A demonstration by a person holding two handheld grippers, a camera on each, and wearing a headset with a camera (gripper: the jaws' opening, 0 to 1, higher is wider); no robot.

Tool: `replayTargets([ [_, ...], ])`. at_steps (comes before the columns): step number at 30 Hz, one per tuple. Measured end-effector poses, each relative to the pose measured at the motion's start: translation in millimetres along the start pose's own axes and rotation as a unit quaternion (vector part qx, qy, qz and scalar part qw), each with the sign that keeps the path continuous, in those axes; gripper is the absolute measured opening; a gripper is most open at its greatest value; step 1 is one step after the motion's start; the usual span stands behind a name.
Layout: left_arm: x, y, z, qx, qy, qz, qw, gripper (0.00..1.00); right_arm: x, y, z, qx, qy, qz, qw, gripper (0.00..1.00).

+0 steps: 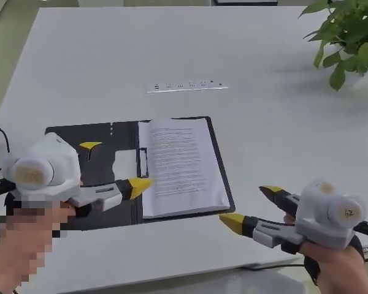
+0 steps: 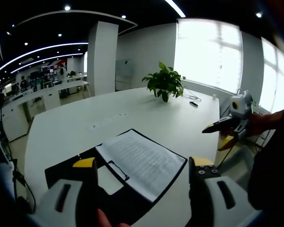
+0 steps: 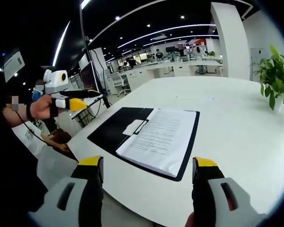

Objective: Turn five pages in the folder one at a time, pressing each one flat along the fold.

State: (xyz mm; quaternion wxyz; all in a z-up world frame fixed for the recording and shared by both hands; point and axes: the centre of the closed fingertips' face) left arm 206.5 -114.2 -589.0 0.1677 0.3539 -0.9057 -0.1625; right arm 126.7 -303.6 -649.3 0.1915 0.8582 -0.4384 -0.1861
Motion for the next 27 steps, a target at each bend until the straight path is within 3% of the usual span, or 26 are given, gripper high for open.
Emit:
replayTargets([
  [12,21.8,-39.5,1.4,-0.029,-0.030,0.035,0.9985,0.77,5.4,-0.3,6.1,-0.005,-0.005,0.001,1.0000,0.76],
  [18,38.2,-61.1,14.1,-0.055,-0.046,0.065,0.9953,0.76,8.3,-3.2,5.0,-0.007,-0.004,-0.001,1.0000,0.76],
  [27,51.0,-95.2,41.1,-0.088,-0.013,0.076,0.9931,0.74,9.9,-5.1,6.1,-0.011,-0.005,-0.003,0.9999,0.76],
])
Point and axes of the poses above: the centre of the closed fingertips' face, and the gripper's own axes: y roughly backward along the fingers, x roughly to its right, z roughly out of its underside, and after that the axes turned 6 degrees about y, right-handed
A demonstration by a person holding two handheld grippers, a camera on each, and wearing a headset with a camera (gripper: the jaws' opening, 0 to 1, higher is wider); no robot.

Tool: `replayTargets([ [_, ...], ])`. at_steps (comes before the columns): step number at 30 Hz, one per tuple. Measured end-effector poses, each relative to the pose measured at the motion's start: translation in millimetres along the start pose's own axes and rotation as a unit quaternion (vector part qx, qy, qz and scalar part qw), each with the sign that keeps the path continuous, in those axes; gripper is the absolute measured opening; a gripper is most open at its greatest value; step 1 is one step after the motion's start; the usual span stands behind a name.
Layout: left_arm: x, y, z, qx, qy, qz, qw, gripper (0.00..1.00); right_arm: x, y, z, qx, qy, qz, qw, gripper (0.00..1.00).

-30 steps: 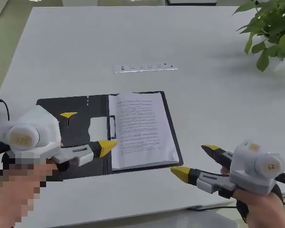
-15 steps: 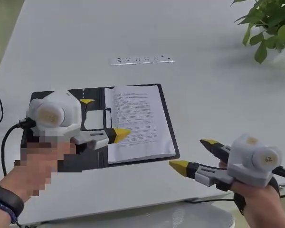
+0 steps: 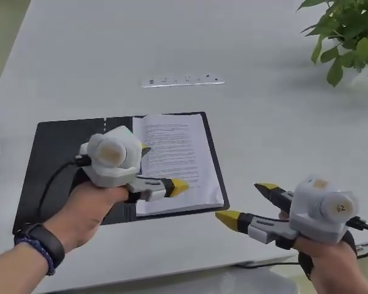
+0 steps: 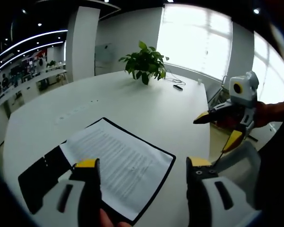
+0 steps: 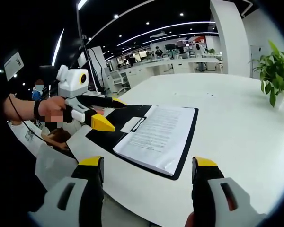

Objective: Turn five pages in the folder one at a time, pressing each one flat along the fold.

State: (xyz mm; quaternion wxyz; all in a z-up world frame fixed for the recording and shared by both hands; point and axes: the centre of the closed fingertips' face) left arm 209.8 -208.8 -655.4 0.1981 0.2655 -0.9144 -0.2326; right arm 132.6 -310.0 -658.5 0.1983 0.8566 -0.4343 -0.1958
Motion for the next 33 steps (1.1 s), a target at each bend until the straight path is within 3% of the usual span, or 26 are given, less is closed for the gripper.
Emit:
replayTargets([
  [7,5.6,-31.3,10.9,-0.022,-0.001,0.009,0.9997,0.72,1.0,0.4,3.7,-0.004,-0.004,0.000,1.0000,0.75],
  [17,-2.7,-69.4,32.4,-0.064,-0.005,-0.010,0.9979,0.73,5.4,0.6,7.8,-0.009,-0.010,0.002,0.9999,0.75],
  [27,7.0,-102.3,33.2,-0.073,-0.001,-0.008,0.9973,0.72,8.3,-2.5,17.0,-0.018,-0.017,0.000,0.9997,0.75],
  [33,10.7,-118.0,42.9,-0.086,-0.002,-0.013,0.9962,0.72,10.3,-2.5,17.2,-0.017,-0.019,0.000,0.9997,0.75],
])
Point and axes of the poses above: the centre of the closed fingertips' face, and the gripper's own axes: y roughly backward along the fingers, x roughly to its right, z roughly out of its underside, and after that the axes turned 6 degrees about y, right-handed
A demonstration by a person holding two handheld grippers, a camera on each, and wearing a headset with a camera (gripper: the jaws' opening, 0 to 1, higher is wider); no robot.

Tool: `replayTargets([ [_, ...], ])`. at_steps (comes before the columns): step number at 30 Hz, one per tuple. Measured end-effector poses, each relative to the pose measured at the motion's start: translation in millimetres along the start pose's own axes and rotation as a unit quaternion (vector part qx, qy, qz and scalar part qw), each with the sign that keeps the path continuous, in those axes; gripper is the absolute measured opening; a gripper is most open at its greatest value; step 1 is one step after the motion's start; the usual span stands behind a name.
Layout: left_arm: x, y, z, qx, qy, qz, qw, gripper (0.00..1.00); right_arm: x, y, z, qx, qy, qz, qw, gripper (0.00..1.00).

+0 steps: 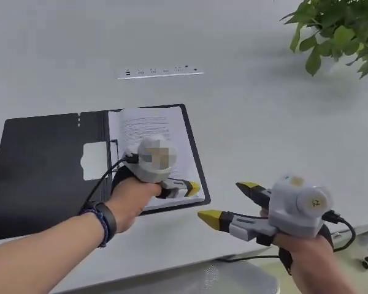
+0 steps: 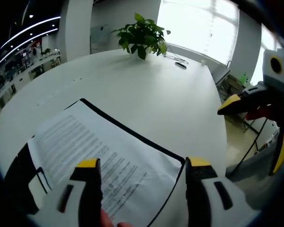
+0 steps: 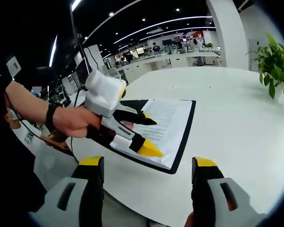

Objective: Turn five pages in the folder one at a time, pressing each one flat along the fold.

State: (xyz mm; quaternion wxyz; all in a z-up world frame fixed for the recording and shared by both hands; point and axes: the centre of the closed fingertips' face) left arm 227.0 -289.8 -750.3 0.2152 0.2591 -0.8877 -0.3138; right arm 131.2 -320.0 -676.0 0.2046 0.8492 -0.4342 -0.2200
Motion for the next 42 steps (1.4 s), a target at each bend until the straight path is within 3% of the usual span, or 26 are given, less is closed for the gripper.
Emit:
replayTargets([
  [6,4.4,-11.3,5.0,-0.008,-0.002,-0.011,0.9999,0.72,4.0,-0.4,4.2,-0.003,-0.004,-0.001,1.0000,0.75],
  [8,3.7,-15.2,8.5,-0.015,-0.015,-0.021,0.9996,0.73,5.1,-0.7,5.8,-0.005,-0.005,-0.002,1.0000,0.75],
  [10,-2.8,-18.4,18.2,-0.040,-0.055,-0.043,0.9968,0.73,6.3,-0.9,7.9,-0.008,-0.007,-0.002,0.9999,0.75],
  [14,-1.5,-22.9,21.8,-0.041,-0.057,-0.044,0.9966,0.73,6.6,-0.5,9.9,-0.010,-0.007,-0.005,0.9999,0.75],
  [29,-16.1,-15.1,22.1,-0.024,-0.005,-0.057,0.9981,0.58,12.9,-12.4,12.5,-0.013,-0.014,-0.016,0.9997,0.73],
  [33,-21.4,-12.5,21.1,-0.012,0.017,-0.060,0.9980,0.52,16.6,-22.2,11.0,0.002,-0.026,-0.021,0.9994,0.68],
  [37,-19.2,-13.3,21.3,-0.014,0.014,-0.059,0.9981,0.52,22.3,-35.0,14.4,-0.002,-0.030,-0.031,0.9991,0.67],
  [42,-19.3,-13.5,21.5,-0.014,0.012,-0.057,0.9982,0.52,30.9,-46.3,6.8,0.002,-0.035,-0.041,0.9985,0.65],
])
Point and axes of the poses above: the centre of the closed fingertips' face, and the gripper's own axes: y roughly backward along the fingers, x roughly to its right, z roughly out of its underside, and after that the axes turned 6 degrees about y, right-handed
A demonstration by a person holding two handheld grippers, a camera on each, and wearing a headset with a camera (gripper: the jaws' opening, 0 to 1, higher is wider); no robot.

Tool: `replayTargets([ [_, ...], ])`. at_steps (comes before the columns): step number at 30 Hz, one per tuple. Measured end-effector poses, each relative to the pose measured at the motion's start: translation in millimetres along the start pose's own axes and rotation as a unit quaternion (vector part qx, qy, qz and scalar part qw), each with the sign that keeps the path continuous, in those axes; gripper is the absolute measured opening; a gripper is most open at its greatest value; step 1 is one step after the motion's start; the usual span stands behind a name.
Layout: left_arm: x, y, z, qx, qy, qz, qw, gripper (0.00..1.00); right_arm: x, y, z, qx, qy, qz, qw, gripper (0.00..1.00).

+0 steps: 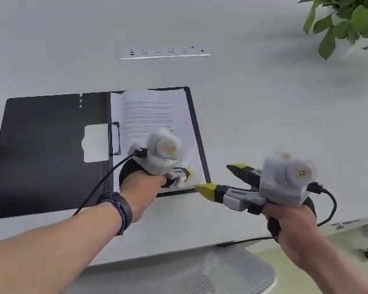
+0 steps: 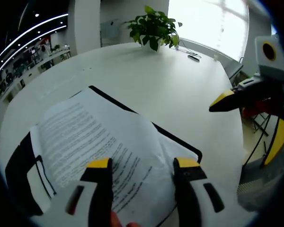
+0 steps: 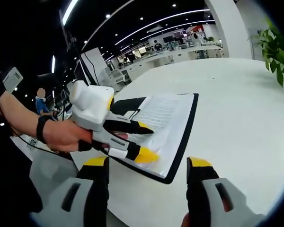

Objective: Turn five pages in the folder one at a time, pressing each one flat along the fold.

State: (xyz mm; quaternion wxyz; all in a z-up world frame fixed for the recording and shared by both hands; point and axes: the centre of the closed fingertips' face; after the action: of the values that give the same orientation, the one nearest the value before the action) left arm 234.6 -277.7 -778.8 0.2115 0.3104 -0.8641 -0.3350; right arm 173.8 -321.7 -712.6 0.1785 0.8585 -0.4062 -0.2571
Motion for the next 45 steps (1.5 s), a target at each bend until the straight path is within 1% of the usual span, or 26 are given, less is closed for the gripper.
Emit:
replayTargets([
  [3,0.1,-0.2,0.1,0.000,-0.002,0.001,1.0000,0.52,7.4,-7.2,-5.2,0.002,-0.001,-0.002,1.0000,0.63],
  [7,-0.1,-0.4,0.5,0.000,-0.002,0.003,1.0000,0.52,18.0,-20.2,-18.3,0.023,-0.018,-0.006,0.9995,0.55],
  [9,-0.1,-0.7,0.4,0.000,-0.002,0.002,1.0000,0.52,21.4,-27.4,-22.8,0.025,-0.023,-0.007,0.9994,0.53],
  [10,-0.1,-0.7,0.3,0.000,-0.002,0.002,1.0000,0.52,22.1,-29.0,-23.4,0.025,-0.024,-0.008,0.9994,0.51],
  [12,-0.2,-0.8,0.3,0.001,-0.002,0.002,1.0000,0.52,26.7,-38.8,-23.4,0.020,-0.031,-0.010,0.9992,0.47],
  [14,-0.1,-0.9,0.4,0.002,-0.002,0.001,1.0000,0.52,30.8,-49.6,-21.3,0.015,-0.036,-0.018,0.9991,0.46],
  [15,-0.1,-0.9,0.4,0.003,-0.002,0.001,1.0000,0.52,31.0,-54.2,-21.1,0.009,-0.036,-0.021,0.9991,0.46],
  [17,0.0,-0.7,0.3,0.003,-0.002,0.001,1.0000,0.52,31.8,-60.1,-21.6,0.007,-0.034,-0.025,0.9991,0.44],
  [20,-0.3,-0.9,0.1,0.003,-0.001,0.002,1.0000,0.52,31.8,-70.5,-21.6,0.001,-0.041,-0.036,0.9985,0.44],
  [24,-0.4,-0.3,0.7,0.003,0.002,0.003,1.0000,0.52,32.8,-79.1,-21.5,-0.001,-0.052,-0.043,0.9977,0.42],
  [29,-0.3,1.2,1.6,0.002,0.007,0.004,1.0000,0.53,35.3,-86.1,-20.2,0.003,-0.072,-0.053,0.9960,0.39],
  [33,0.0,1.6,2.3,0.001,0.006,0.008,1.0000,0.54,31.2,-89.1,-16.1,0.001,-0.089,-0.068,0.9937,0.35],
  [35,1.4,4.0,2.9,0.003,0.017,0.014,0.9997,0.56,27.4,-90.0,-10.6,-0.005,-0.088,-0.076,0.9932,0.33],
  [36,2.1,6.9,3.1,0.005,0.036,0.015,0.9992,0.57,25.8,-89.7,-9.2,-0.005,-0.086,-0.078,0.9932,0.31],
  [37,2.7,7.9,3.0,0.006,0.044,0.017,0.9989,0.59,24.2,-88.8,-7.1,-0.004,-0.087,-0.079,0.9930,0.30],
  [38,4.1,10.9,2.1,0.012,0.057,0.022,0.9981,0.61,23.7,-87.9,-6.7,-0.001,-0.090,-0.079,0.9928,0.29],
  [42,3.0,19.4,4.9,0.019,0.049,0.023,0.9983,0.63,22.8,-83.5,-4.4,0.013,-0.112,-0.076,0.9907,0.24],
  [43,1.6,22.4,5.2,0.024,0.055,0.023,0.9979,0.64,22.8,-82.8,-2.7,0.015,-0.119,-0.076,0.9898,0.23],
  [44,0.1,25.0,6.3,0.027,0.068,0.023,0.9971,0.64,22.0,-81.4,-1.6,0.017,-0.121,-0.077,0.9895,0.21],
  [45,-0.6,26.8,6.8,0.029,0.071,0.023,0.9968,0.64,21.3,-80.6,-1.3,0.018,-0.122,-0.077,0.9893,0.20],
])
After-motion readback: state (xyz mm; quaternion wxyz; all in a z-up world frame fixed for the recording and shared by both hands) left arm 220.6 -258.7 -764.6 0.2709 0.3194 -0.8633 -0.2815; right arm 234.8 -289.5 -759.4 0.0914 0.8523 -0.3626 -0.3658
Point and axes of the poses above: the centre of the closed fingertips' face, and the gripper's own axes: y roughly backward along the fingers, x roughly to its right, z roughly out of its underside, and after that the axes turned 6 degrees about y, right-handed
